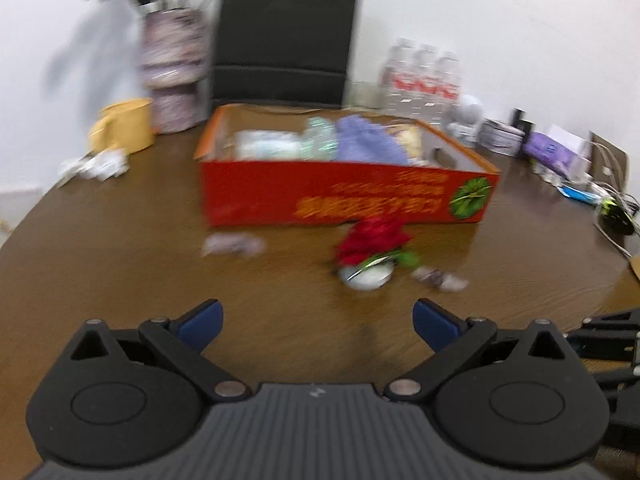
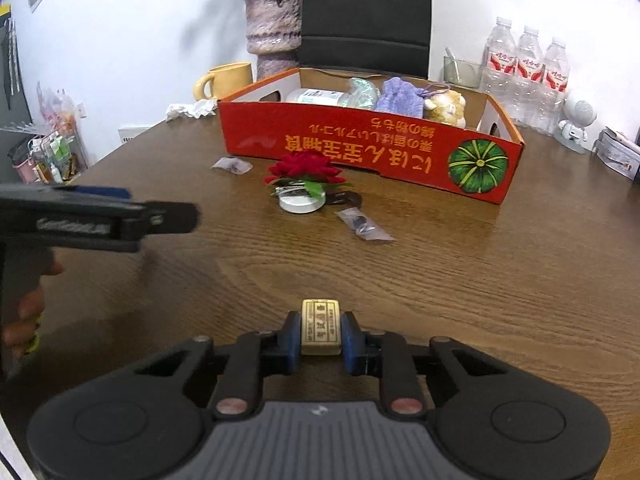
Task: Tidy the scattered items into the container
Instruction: 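Grasp the red rose with the left gripper while the right grasps the small gold item, then carry the rose and gold item into the box and open both grippers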
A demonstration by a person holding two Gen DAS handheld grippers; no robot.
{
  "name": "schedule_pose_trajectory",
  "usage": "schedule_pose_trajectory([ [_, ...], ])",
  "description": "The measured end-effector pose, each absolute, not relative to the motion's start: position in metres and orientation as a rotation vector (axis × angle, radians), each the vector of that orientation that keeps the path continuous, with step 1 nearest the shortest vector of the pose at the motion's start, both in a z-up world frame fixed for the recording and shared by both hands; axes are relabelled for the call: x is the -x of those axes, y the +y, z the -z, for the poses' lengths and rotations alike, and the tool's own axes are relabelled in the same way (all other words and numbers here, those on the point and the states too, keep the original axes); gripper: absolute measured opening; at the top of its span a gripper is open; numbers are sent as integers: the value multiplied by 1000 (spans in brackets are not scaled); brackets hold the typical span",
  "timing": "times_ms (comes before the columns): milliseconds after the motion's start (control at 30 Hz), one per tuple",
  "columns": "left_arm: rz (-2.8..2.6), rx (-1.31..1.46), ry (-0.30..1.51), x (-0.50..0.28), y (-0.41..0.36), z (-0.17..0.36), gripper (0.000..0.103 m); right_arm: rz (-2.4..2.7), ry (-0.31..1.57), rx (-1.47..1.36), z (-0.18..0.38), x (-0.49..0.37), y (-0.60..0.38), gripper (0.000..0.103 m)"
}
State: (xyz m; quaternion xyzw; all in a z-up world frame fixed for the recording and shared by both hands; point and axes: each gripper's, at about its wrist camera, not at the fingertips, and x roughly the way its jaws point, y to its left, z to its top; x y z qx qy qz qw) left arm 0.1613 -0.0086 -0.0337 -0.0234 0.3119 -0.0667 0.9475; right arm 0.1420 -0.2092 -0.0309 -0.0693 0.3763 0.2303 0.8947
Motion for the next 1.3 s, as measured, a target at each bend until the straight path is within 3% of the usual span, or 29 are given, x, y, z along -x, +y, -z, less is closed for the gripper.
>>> schedule_pose_trajectory([
  [233,171,-16,646,-227,-48,43,102,-417,778,107,33,-168,-230,20],
  [300,154,-7,657,-237,-52,48,92,-409,778,91,33,-176,-235,20],
  [367,145,1,665,-243,-52,51,73,-400,775,82,34,-184,-239,20],
  [400,147,5,672,-245,-52,53,69,-397,773,80,34,-187,-240,20],
  [467,152,5,684,-247,-51,56,48,-390,772,72,35,-194,-242,20],
  [533,151,1,675,-244,-49,57,44,-384,771,65,36,-200,-244,20],
  [1033,144,-9,646,-228,-45,52,41,-370,765,42,36,-215,-241,20],
  [1300,159,-7,507,-240,-31,-31,41,-409,616,60,-26,-236,-238,20],
])
